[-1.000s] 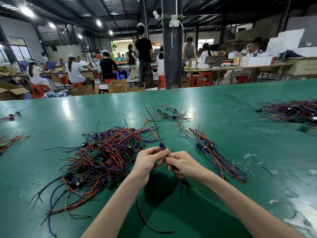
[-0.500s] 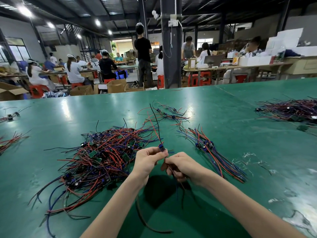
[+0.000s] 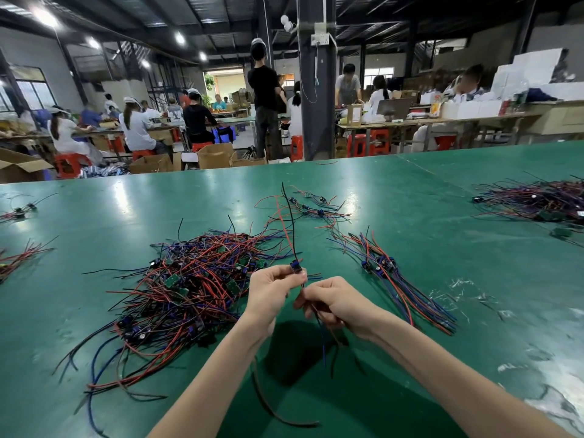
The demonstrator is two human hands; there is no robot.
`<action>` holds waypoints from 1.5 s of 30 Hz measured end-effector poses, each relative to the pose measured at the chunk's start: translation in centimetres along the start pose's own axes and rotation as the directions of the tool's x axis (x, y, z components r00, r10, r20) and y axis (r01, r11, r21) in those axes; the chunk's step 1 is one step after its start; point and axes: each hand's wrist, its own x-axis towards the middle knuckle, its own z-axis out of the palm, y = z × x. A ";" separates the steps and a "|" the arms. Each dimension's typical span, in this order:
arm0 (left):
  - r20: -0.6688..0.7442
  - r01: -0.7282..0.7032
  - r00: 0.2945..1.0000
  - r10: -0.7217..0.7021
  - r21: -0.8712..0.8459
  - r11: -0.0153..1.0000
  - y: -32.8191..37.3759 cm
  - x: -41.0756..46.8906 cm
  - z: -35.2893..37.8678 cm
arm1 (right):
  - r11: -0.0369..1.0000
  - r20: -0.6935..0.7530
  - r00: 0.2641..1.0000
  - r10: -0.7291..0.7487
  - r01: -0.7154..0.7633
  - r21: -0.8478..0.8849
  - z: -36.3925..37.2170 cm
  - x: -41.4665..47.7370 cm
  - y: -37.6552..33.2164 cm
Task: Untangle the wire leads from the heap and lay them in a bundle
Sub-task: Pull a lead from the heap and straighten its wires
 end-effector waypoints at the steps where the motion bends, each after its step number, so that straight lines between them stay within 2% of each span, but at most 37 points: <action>1: -0.004 0.014 1.000 -0.014 0.002 1.000 0.1 0.0 -0.1 | 1.000 0.006 1.000 -0.022 0.022 -0.017 0.0 0.0 -0.1; 7: -0.100 0.108 0.988 -0.120 -0.117 0.987 0.2 0.8 -1.0 | 0.992 0.114 0.991 -0.073 0.084 -0.092 0.8 -0.4 0.0; 12: -0.085 0.143 0.984 -0.157 -0.147 0.979 0.3 0.9 -1.1 | 0.984 0.118 0.988 -0.100 0.115 -0.134 0.8 -0.6 -0.1; 21: -0.097 0.180 0.974 -0.204 -0.210 0.961 0.2 1.5 -1.9 | 0.952 0.255 0.955 -0.149 0.208 -0.224 0.8 -1.0 -0.1; 28: -0.114 0.176 0.973 -0.201 -0.196 0.965 -0.1 1.7 -2.2 | 0.969 0.247 0.961 -0.121 0.168 -0.180 0.8 -1.1 -0.1; 37: -0.149 0.170 0.969 -0.195 -0.166 0.971 -0.2 1.7 -2.4 | 0.972 0.282 0.959 -0.037 0.100 -0.212 0.6 -1.1 0.0; 41: -0.179 0.126 0.972 -0.151 -0.143 0.982 -0.2 1.8 -2.6 | 0.972 0.238 0.971 0.039 0.018 -0.236 0.6 -1.0 0.0; 45: -0.201 0.087 0.973 -0.116 -0.149 0.985 -0.1 1.8 -2.7 | 0.979 0.205 0.978 0.045 -0.003 -0.202 0.9 -0.9 0.1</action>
